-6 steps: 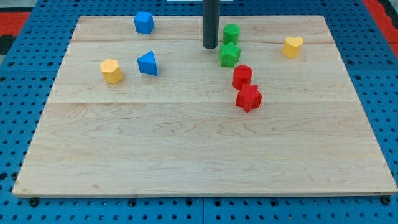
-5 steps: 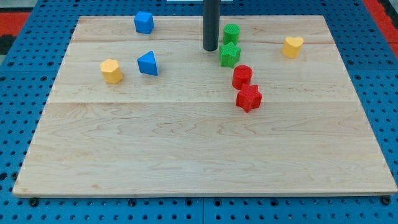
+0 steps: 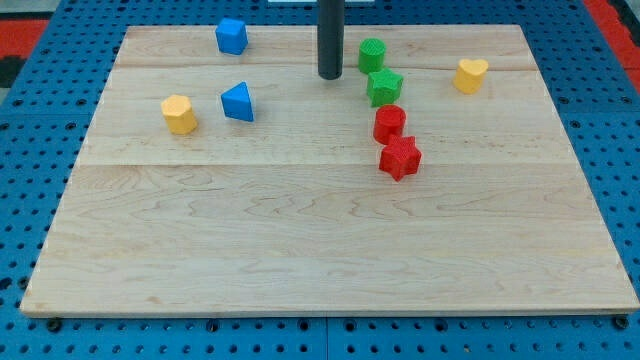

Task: Slightly push the green blocks to the right side of the board

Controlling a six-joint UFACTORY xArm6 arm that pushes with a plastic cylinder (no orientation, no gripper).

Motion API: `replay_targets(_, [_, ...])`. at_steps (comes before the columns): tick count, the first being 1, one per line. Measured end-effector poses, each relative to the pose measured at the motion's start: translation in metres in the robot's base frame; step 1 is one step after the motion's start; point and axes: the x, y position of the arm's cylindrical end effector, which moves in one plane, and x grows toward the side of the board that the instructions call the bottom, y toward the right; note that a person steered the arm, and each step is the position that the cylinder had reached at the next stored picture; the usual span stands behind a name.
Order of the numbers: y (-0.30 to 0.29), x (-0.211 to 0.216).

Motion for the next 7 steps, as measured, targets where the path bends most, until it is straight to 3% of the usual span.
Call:
replay_targets(1, [0.036,-0.001])
replay_targets(2, [0.036,-0.002])
replay_targets(5, [0.008,-0.014])
replay_targets(7, [-0.061,-0.042])
